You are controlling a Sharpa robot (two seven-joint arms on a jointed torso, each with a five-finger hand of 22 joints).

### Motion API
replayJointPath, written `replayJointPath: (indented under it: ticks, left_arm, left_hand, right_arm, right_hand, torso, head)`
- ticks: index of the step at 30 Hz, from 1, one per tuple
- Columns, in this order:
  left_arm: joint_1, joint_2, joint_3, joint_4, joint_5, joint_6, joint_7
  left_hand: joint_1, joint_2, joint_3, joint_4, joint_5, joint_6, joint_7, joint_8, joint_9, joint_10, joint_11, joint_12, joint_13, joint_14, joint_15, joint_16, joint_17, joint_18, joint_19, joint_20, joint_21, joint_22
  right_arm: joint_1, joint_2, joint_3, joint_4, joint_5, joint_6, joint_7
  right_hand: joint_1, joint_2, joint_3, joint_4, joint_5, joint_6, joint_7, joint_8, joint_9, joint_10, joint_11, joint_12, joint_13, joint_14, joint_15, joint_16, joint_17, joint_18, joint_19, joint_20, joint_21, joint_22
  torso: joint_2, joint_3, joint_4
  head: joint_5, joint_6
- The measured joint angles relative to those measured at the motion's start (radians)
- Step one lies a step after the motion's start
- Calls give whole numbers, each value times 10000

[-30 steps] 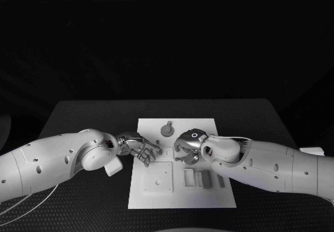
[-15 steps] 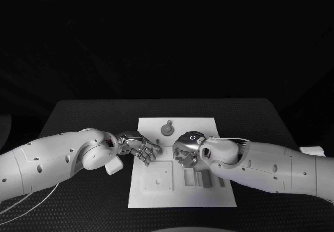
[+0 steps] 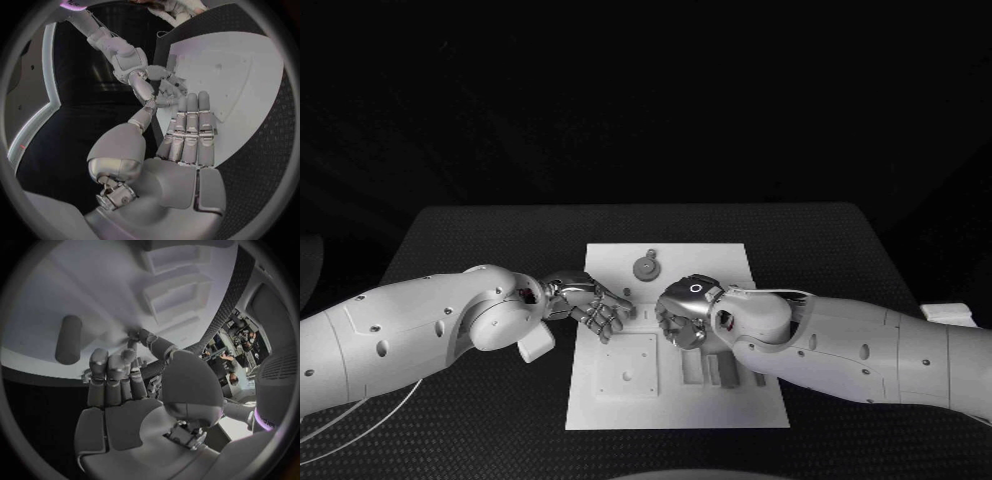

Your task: Assemble the parts on the task board

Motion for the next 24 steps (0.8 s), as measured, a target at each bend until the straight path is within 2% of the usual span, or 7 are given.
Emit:
replayJointPath:
  ticks: [7, 13, 24]
  left_arm:
    - [0, -9, 0, 0, -1, 0, -3]
    - [0, -6, 0, 0, -4, 0, -4]
    - [0, 0, -1, -1, -7, 0, -6]
  left_hand:
    - [0, 0, 0, 0, 0, 0, 0, 0, 0, 0, 0, 0, -1, 0, 0, 0, 9, -4, 0, 0, 0, -8]
    - [0, 0, 0, 0, 0, 0, 0, 0, 0, 0, 0, 0, -1, 0, 0, 0, 8, -9, 0, 0, 0, -8]
    - [0, 0, 0, 0, 0, 0, 0, 0, -8, 0, 0, 0, 7, 36, -36, 0, 16, -20, 0, 0, 0, -7]
  right_arm:
    - [-43, 61, 16, -90, -94, -81, 72]
    - [-54, 53, 15, -111, -136, -157, 117]
    - [-117, -240, -14, 213, -184, -399, 43]
  right_hand:
    - [30, 73, -2, -52, -1, 21, 3, 14, 29, 37, -37, -1, -3, 19, 13, 0, -1, -1, 34, -2, 18, 0]
    - [31, 74, -3, -52, -22, 85, -60, 39, 56, 108, -38, -1, -14, 83, -23, 0, 10, 0, 59, -23, 18, -1]
    - [66, 298, -5, -110, -39, 117, -29, 123, 71, 197, -56, -1, -41, 139, -75, 0, 10, 0, 126, -88, 55, -1]
  torso:
    - [-1, 0, -3]
    - [-1, 2, -4]
    - [-3, 6, -5]
  head:
    - [12, -10]
    - [21, -18]
    - [29, 2]
